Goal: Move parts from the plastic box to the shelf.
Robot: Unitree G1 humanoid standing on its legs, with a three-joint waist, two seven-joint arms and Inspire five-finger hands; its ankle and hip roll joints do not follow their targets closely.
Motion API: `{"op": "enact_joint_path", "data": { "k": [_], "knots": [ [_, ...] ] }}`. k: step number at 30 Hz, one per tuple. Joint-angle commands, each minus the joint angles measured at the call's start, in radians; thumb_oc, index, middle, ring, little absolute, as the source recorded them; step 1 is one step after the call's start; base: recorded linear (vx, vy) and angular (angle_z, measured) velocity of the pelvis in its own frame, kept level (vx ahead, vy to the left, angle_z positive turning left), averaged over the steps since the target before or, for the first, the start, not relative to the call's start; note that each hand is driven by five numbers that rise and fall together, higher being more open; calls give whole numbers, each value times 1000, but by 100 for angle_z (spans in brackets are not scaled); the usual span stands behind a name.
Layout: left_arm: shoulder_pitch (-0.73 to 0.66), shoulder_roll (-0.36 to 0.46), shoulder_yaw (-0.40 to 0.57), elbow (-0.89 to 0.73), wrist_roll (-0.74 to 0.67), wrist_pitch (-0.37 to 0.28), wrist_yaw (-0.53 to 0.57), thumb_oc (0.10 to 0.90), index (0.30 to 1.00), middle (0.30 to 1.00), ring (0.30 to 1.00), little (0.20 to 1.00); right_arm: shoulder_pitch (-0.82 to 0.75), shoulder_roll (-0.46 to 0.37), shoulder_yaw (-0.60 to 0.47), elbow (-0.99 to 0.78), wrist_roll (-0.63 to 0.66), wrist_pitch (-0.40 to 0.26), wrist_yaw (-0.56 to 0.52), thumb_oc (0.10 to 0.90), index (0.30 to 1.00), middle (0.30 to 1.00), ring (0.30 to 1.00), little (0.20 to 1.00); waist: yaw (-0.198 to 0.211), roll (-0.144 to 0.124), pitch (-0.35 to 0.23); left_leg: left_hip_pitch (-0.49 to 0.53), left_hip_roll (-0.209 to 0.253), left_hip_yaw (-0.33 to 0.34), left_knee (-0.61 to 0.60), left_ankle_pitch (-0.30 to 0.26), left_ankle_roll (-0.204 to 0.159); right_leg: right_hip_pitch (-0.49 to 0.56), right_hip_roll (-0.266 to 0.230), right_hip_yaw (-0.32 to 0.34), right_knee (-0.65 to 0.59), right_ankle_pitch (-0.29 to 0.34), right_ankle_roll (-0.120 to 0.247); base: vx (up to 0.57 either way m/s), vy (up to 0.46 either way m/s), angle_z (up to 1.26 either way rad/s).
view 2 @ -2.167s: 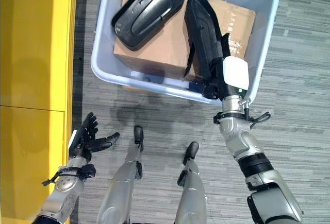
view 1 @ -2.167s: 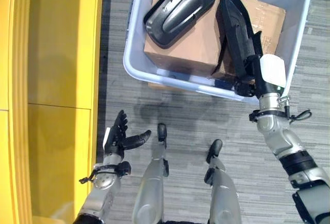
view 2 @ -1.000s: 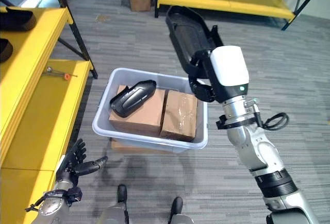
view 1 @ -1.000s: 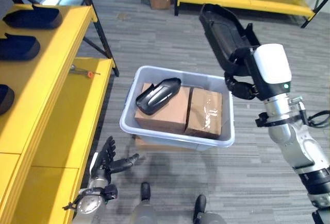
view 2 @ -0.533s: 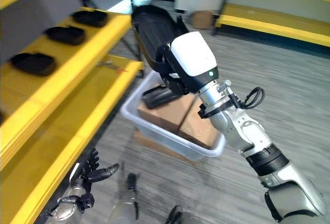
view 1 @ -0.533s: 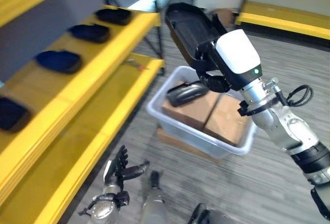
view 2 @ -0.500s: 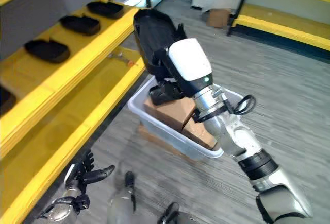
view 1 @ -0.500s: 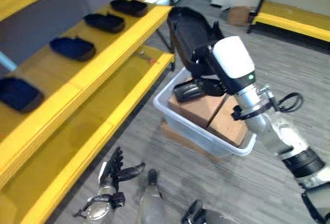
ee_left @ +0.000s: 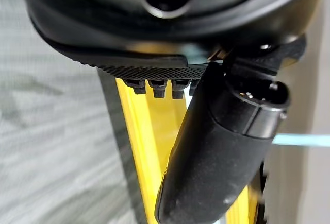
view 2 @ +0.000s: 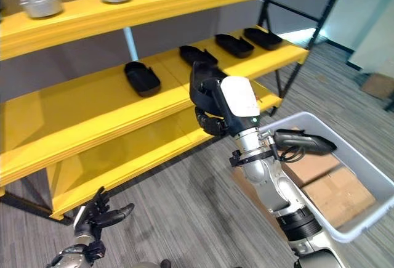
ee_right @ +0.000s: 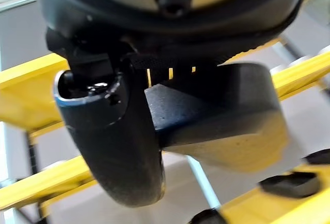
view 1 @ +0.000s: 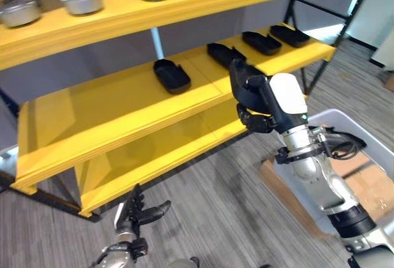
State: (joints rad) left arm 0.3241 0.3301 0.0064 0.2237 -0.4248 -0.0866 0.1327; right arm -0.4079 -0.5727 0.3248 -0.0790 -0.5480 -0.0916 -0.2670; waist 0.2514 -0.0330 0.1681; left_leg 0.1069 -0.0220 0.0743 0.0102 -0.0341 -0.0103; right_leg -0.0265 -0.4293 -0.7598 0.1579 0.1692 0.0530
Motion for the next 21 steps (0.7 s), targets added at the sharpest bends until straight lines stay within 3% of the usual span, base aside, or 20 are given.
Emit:
{"op": "enact_joint_path", "data": {
  "k": [1,9,10,11,12,13,14,15,17,18,21],
  "knots": [
    [-21,24,-26,-125,31,-84,-9,900,1000,1000,1000,1000,-226,-25,-17,-67,-17,-42,-67,400,300,300,300,300,2,-4,-78,-39,51,-44,-76,-8,16,143,-47,10,28,-71,175,8,273,2],
    [-27,40,-9,-139,64,-88,-6,900,1000,1000,1000,1000,-222,-10,-11,-52,-38,-36,-47,400,300,300,300,300,19,-25,-78,-19,-18,-84,-81,-19,54,158,-99,54,92,-13,192,14,147,3],
    [-35,47,-6,-136,71,-90,0,900,1000,1000,1000,1000,-214,-13,-9,-50,-44,-37,-41,400,300,300,300,300,11,-28,-73,-12,-31,-100,-83,-18,64,147,-96,108,133,-13,188,26,97,22],
    [-42,52,-9,-131,69,-91,5,900,1000,1000,1000,1000,-208,-16,-10,-49,-40,-38,-35,400,300,300,300,300,-3,-32,-68,-8,-34,-110,-87,-15,68,128,-76,179,150,-22,181,-44,136,34],
    [-49,56,-14,-125,66,-93,9,900,1000,1000,1000,1000,-200,-20,-11,-49,-36,-39,-29,400,300,300,300,300,-18,-32,-60,-17,-39,-113,-86,6,77,93,-41,258,151,-29,142,-66,58,46],
    [-49,56,-14,-125,66,-93,9,900,1000,1000,1000,1000,-200,-21,-12,-49,-36,-39,-29,400,300,300,300,300,-16,-32,-61,-18,-39,-111,-86,6,77,90,-41,260,153,-29,141,-38,70,60],
    [-56,60,-14,-113,61,-94,13,900,1000,1000,1000,1000,-181,-32,-20,-53,-21,-47,-21,400,300,300,300,300,-56,-25,-52,-12,-40,-152,-82,14,84,38,79,443,165,-101,105,50,36,54],
    [-59,57,-21,-102,62,-92,11,900,1000,1000,1000,1000,-167,-38,-27,-59,-12,-53,-15,400,300,300,300,300,-66,-21,-53,-18,-39,-168,-77,18,87,13,149,523,174,-150,82,79,38,31],
    [-60,55,-27,-100,61,-90,4,900,1000,1000,1000,1000,-164,-39,-28,-64,6,-64,-11,400,300,300,300,300,-83,-18,-45,-9,-41,-189,-76,16,94,-29,245,583,183,-204,58,47,-4,50],
    [-63,52,-32,-96,59,-88,1,900,1000,1000,1000,1000,-167,-39,-28,-62,19,-69,-9,400,300,300,300,300,-90,-17,-42,-13,-43,-198,-75,20,98,-58,279,590,165,-196,51,6,-25,58],
    [-74,49,-36,-100,56,-87,1,900,1000,1000,1000,1000,-191,-35,-17,-75,46,-87,-9,400,300,300,300,300,-113,-11,-20,-7,-44,-209,-71,14,95,-166,310,549,101,-130,53,26,-44,12]
  ]
}}
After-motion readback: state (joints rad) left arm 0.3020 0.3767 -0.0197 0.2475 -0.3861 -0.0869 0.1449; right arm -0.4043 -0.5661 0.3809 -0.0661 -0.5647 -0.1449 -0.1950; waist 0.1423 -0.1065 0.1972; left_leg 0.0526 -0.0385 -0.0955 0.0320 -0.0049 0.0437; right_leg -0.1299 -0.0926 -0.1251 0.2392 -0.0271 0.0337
